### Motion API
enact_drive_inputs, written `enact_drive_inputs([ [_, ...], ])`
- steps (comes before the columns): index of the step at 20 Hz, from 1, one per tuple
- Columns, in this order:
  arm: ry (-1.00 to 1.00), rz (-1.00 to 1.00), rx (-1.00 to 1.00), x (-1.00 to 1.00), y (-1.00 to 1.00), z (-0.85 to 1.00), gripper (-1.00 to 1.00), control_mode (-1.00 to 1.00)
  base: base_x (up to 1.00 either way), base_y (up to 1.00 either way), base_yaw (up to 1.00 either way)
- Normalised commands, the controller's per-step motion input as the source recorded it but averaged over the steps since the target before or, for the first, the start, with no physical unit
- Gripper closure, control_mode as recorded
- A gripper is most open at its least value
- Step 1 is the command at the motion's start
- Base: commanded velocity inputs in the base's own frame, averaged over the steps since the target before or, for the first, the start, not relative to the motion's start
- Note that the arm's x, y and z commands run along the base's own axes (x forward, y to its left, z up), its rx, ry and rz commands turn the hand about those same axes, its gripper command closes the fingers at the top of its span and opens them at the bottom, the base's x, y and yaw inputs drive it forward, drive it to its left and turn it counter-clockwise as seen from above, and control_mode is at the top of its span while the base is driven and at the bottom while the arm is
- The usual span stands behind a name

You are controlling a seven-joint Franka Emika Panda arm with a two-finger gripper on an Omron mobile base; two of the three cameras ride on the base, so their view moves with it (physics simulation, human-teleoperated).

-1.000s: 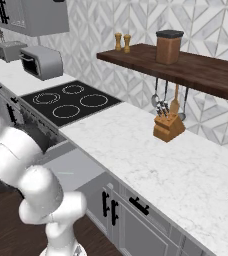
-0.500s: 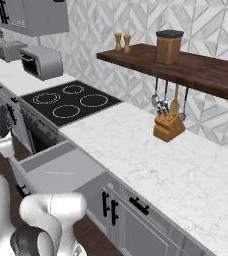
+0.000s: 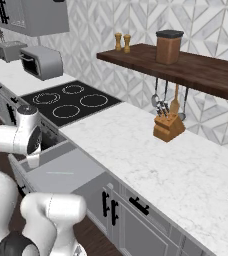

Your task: Take a straw from the drawer in front and place it inside the glass cup on the dining counter.

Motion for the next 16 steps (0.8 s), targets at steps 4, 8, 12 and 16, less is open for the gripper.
enact_drive_inputs([
  [4, 0.22, -0.09, 0.0, 0.83, 0.0, -0.21, -1.0, -1.0, 0.0, 0.0, 0.0],
  [8, 0.11, -0.02, -0.07, 0.33, 0.11, -0.32, -1.0, -1.0, 0.0, 0.0, 0.0],
  [12, 0.0, 0.0, -0.15, 0.04, 0.23, -0.59, -1.0, -1.0, 0.0, 0.0, 0.0],
  [16, 0.0, 0.0, -0.06, 0.05, 0.06, -0.64, -1.0, -1.0, 0.0, 0.0, 0.0],
])
